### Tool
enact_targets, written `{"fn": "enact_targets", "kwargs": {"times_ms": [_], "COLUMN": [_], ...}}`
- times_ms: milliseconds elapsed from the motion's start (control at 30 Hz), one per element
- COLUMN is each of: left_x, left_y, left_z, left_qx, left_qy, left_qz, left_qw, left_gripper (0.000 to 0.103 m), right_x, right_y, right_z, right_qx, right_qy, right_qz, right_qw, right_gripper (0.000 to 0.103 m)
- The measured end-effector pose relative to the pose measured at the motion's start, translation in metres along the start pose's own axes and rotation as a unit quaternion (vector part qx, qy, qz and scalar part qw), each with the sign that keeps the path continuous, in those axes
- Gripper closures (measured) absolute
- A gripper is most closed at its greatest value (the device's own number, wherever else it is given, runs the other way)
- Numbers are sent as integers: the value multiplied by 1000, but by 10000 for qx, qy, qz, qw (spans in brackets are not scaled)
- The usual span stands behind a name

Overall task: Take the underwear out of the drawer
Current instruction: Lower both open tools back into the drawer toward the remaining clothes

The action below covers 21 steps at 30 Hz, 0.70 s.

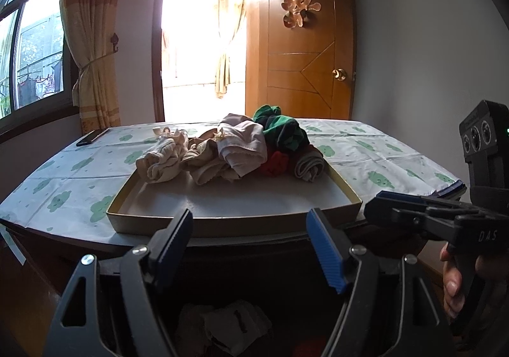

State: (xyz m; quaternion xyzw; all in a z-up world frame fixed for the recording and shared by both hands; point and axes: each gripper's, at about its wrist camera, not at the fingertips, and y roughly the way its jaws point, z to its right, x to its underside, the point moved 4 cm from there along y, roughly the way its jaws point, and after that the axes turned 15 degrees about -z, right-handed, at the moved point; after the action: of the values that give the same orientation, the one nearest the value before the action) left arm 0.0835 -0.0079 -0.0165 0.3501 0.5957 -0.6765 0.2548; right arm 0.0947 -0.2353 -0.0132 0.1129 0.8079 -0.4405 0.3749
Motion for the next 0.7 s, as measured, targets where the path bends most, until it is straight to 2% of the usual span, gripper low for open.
{"fn": "enact_targets", "kwargs": {"times_ms": [333, 700], "left_x": [15, 31], "left_y": [-9, -16], "left_z": [-3, -7], "left_qx": [10, 37], "left_qy": [-71, -178], "left_qz": [22, -33], "left_qw": [10000, 9998], "left_gripper": [26, 26], "right_x": [12, 26], "right_y": [-7, -10], "right_z": [-22, -38], "right_qx": [90, 1], "right_qy": [-324, -456], "right_qz": [37, -31], "right_qw": [9994, 9990], "right_gripper": [20, 19]}}
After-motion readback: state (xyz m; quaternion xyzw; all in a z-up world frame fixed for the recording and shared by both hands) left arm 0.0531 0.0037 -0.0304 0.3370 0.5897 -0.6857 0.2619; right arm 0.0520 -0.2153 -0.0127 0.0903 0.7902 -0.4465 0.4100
